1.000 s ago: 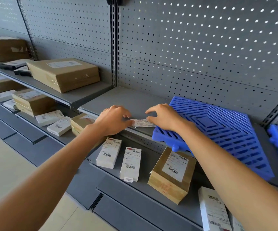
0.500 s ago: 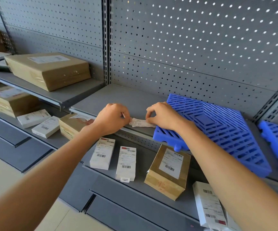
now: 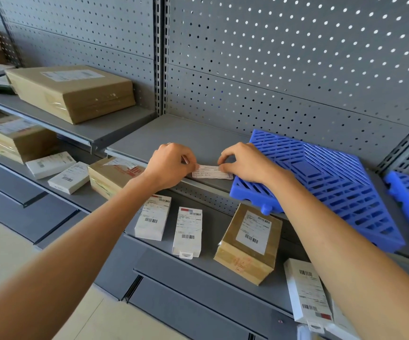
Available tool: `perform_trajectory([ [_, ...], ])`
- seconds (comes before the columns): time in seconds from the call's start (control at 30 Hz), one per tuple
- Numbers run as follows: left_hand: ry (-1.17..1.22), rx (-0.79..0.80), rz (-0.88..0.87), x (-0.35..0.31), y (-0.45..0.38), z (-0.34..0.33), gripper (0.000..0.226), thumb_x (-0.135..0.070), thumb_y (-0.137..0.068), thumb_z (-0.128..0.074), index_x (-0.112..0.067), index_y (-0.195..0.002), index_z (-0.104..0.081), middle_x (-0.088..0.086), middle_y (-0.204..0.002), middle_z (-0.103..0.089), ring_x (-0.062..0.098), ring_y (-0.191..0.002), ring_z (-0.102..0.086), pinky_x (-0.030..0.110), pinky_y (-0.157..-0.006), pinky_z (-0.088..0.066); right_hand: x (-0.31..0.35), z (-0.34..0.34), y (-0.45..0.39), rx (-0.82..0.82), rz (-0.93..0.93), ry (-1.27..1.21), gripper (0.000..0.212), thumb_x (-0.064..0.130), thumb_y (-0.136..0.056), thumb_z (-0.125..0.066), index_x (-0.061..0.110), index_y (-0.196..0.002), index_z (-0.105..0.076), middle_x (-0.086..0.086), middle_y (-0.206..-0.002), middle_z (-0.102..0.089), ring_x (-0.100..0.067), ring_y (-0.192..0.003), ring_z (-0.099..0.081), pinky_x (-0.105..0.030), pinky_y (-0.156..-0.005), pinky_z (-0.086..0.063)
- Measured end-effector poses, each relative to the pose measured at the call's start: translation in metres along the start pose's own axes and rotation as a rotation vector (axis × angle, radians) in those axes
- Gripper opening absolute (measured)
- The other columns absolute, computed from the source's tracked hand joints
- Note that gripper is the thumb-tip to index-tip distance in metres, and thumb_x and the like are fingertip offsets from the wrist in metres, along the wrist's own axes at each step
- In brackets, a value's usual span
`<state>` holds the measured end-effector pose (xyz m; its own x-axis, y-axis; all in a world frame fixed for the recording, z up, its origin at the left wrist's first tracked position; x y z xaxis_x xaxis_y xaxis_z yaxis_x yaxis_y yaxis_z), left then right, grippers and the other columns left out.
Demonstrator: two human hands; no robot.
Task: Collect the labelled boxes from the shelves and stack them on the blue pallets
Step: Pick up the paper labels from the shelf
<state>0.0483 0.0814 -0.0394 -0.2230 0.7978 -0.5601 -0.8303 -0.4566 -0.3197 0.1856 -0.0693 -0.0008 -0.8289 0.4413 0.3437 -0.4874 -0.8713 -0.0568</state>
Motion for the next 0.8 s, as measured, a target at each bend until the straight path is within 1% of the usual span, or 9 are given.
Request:
perform_trajectory([
  [0.07,0.07,-0.028,0.011,0.0,0.001,0.002,0.005,-0.025,-0.091,-0.073,-0.023,-0.088,-0.077,-0.01,-0.089,-0.071,0.006,-0.083,-0.065,0.027,-0.076,-0.055,-0.001,-0.001,0.0,-0.006,-0.005,-0.023,0.012,0.026,-0.093,-0.067,0.024,-0.103,-0.074,0.004,-0.119,-0.07,-0.015,-0.104,-0.064,-0.03,-0.085,-0.046],
  [0.13,0.12,-0.052,0.014,-0.002,0.002,0.005,0.006,-0.026,-0.091,-0.073,-0.022,-0.089,-0.076,-0.01,-0.087,-0.072,0.004,-0.082,-0.065,0.02,-0.071,-0.049,-0.001,-0.001,0.0,-0.025,-0.004,-0.04,0.014,0.027,-0.094,-0.066,0.024,-0.105,-0.074,0.004,-0.121,-0.069,-0.015,-0.108,-0.063,-0.028,-0.084,-0.043],
  [0.23,0.203,-0.08,0.038,-0.003,0.003,0.01,0.007,-0.028,-0.092,-0.073,-0.023,-0.086,-0.073,-0.01,-0.087,-0.072,0.004,-0.083,-0.065,0.018,-0.071,-0.05,0.0,0.002,0.001,-0.078,0.003,-0.061,0.016,0.028,-0.095,-0.066,0.021,-0.107,-0.074,0.005,-0.124,-0.067,-0.013,-0.11,-0.061,-0.025,-0.085,-0.039],
  [0.37,0.249,-0.093,0.061,-0.003,-0.001,0.015,0.008,-0.029,-0.091,-0.073,-0.025,-0.084,-0.072,-0.008,-0.091,-0.073,0.007,-0.087,-0.066,0.024,-0.077,-0.054,0.003,0.009,0.004,-0.171,0.035,-0.141,0.015,0.024,-0.095,-0.065,0.017,-0.103,-0.076,0.008,-0.104,-0.073,-0.005,-0.096,-0.063,-0.024,-0.088,-0.047],
  [0.5,0.286,-0.119,0.051,-0.01,-0.004,0.024,0.005,-0.029,-0.091,-0.073,-0.026,-0.087,-0.074,-0.01,-0.091,-0.074,0.002,-0.088,-0.066,0.012,-0.074,-0.043,0.001,0.015,0.01,-0.241,0.034,-0.226,0.014,0.021,-0.095,-0.065,0.017,-0.103,-0.076,0.011,-0.097,-0.072,0.002,-0.091,-0.062,-0.013,-0.079,-0.043],
  [0.57,0.28,-0.113,0.03,-0.016,-0.006,0.026,0.002,-0.028,-0.091,-0.073,-0.027,-0.089,-0.074,-0.013,-0.09,-0.073,-0.002,-0.085,-0.065,0.009,-0.071,-0.04,-0.001,0.018,0.014,-0.277,0.016,-0.281,0.012,0.02,-0.095,-0.066,0.018,-0.1,-0.077,0.012,-0.093,-0.072,0.005,-0.087,-0.063,-0.011,-0.077,-0.043],
  [0.63,0.292,-0.103,0.016,-0.023,-0.008,0.027,0.002,-0.027,-0.091,-0.074,-0.029,-0.089,-0.073,-0.015,-0.088,-0.071,-0.005,-0.08,-0.063,0.007,-0.069,-0.039,-0.004,0.024,0.022,-0.317,-0.012,-0.35,0.01,0.02,-0.094,-0.067,0.02,-0.098,-0.076,0.013,-0.088,-0.073,0.004,-0.083,-0.065,-0.014,-0.076,-0.047],
  [0.73,0.325,-0.077,-0.025,-0.035,-0.014,0.023,0.005,-0.025,-0.09,-0.074,-0.029,-0.086,-0.073,-0.014,-0.086,-0.073,-0.005,-0.079,-0.064,0.01,-0.072,-0.043,-0.01,0.032,0.039,-0.358,-0.073,-0.441,0.009,0.023,-0.092,-0.07,0.023,-0.101,-0.075,0.008,-0.083,-0.075,-0.012,-0.083,-0.07,-0.029,-0.076,-0.053],
  [0.8,0.359,-0.056,-0.049,-0.046,-0.017,0.018,0.004,-0.025,-0.09,-0.074,-0.027,-0.087,-0.075,-0.012,-0.086,-0.074,-0.003,-0.081,-0.064,0.013,-0.075,-0.045,-0.016,0.039,0.052,-0.389,-0.101,-0.457,0.007,0.025,-0.092,-0.07,0.024,-0.099,-0.074,0.007,-0.083,-0.076,-0.015,-0.082,-0.07,-0.029,-0.073,-0.052],
])
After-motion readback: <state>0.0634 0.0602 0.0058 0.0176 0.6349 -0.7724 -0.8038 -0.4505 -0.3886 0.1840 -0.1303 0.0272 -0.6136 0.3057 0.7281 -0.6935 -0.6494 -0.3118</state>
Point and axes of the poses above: each hand's wrist, its own y-axis away from the middle knuckle, its own z-axis out of the back of the hand, x = y × z, the point moved 3 cm from there along -y, towards the middle knuckle
